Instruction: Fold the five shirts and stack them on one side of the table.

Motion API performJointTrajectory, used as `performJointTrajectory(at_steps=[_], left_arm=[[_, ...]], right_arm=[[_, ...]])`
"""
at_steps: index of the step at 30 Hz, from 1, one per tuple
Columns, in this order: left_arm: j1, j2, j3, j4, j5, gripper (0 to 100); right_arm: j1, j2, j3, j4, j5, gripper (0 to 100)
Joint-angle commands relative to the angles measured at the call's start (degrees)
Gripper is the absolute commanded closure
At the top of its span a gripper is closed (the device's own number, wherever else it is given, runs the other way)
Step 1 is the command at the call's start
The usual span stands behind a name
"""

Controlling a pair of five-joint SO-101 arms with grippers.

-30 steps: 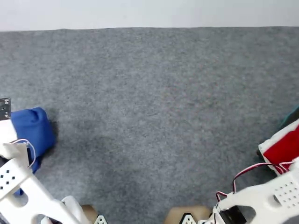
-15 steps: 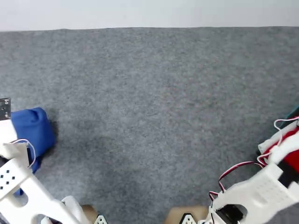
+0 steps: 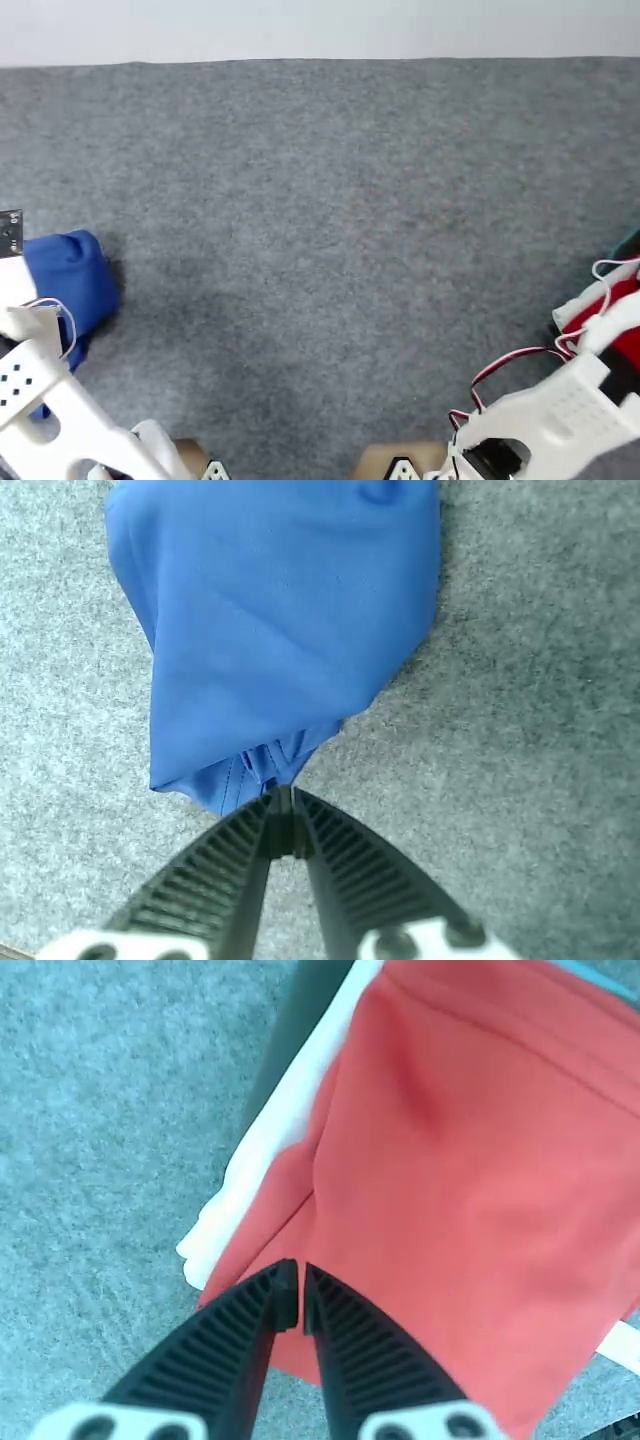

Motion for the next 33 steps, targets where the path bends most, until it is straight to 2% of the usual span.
performJointTrajectory(at_steps=[1, 9, 17, 33], left_arm=[[0.4, -1.1, -0.2, -0.8, -0.4, 99], [0.2, -1.1, -0.2, -0.8, -0.4, 99], [0.4, -1.1, -0.3, -0.8, -0.4, 99], [0.4, -1.1, -0.3, -0.5, -0.4, 99]], right_arm=[[0.7, 1.0, -0.4, 0.7, 0.6, 98.8], [3.9, 7.4, -0.4, -5.2, 0.7, 98.8], [-3.7, 15.4, -0.8, -8.1, 0.3, 98.8], [-0.8, -0.2, -8.9, 2.2, 0.5, 98.8]])
